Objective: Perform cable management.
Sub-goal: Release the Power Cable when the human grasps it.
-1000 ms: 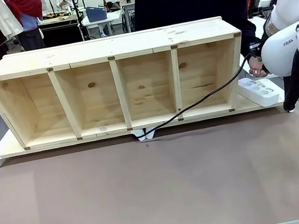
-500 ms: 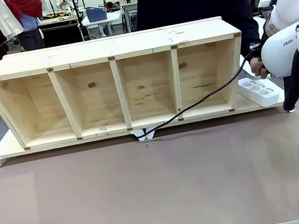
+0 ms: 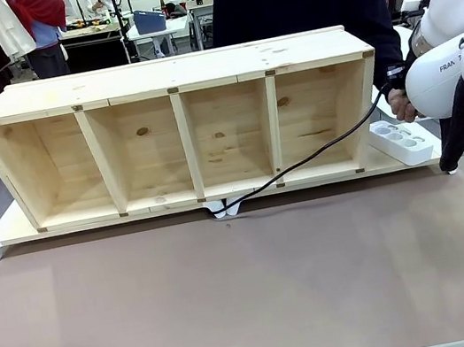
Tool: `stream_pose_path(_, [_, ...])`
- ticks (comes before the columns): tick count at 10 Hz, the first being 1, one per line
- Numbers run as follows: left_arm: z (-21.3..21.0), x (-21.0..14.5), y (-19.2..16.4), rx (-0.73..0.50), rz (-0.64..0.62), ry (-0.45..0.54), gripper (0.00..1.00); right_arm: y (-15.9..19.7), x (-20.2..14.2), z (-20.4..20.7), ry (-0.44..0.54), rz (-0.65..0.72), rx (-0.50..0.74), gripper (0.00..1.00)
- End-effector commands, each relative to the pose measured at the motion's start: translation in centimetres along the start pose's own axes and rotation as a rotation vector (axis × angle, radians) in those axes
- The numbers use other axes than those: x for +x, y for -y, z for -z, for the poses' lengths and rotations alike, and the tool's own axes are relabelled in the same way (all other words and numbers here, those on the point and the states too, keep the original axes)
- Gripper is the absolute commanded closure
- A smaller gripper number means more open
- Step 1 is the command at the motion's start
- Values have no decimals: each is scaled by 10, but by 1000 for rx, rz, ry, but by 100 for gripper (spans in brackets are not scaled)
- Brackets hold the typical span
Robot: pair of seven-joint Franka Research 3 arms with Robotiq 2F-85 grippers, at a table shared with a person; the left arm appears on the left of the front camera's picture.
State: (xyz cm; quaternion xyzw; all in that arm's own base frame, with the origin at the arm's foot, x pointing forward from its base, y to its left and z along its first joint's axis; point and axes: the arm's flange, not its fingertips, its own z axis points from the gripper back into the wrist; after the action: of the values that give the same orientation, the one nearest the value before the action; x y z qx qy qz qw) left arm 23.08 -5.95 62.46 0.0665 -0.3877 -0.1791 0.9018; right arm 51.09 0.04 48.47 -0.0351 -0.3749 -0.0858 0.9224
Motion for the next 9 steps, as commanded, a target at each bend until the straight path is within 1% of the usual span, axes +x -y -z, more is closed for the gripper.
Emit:
stream_pose_path(1, [0,0,0,5,0,0,0,0,1,-1,4,2,0,84])
stream_pose_path(3, [0,0,0,5,0,0,0,0,0,0,0,0,0,84])
stream_pose_path(4, [0,0,0,5,0,0,0,1,2,-1,-51,18,-11,68])
stream_pose_path(5, [0,0,0,5,0,0,0,1,2,-1,-55,16,-11,64])
stream_pose_path(6, [0,0,0,5,0,0,0,2,2,-1,-63,16,-12,64])
stream_pose_path(7, [0,0,0,5,0,0,0,2,3,-2,-68,21,-13,45])
stream_pose_path(8, [0,0,0,5,0,0,0,3,4,-3,-68,23,-16,51])
stream_pose_path(9, [0,0,0,5,0,0,0,3,4,-4,-68,23,-17,25])
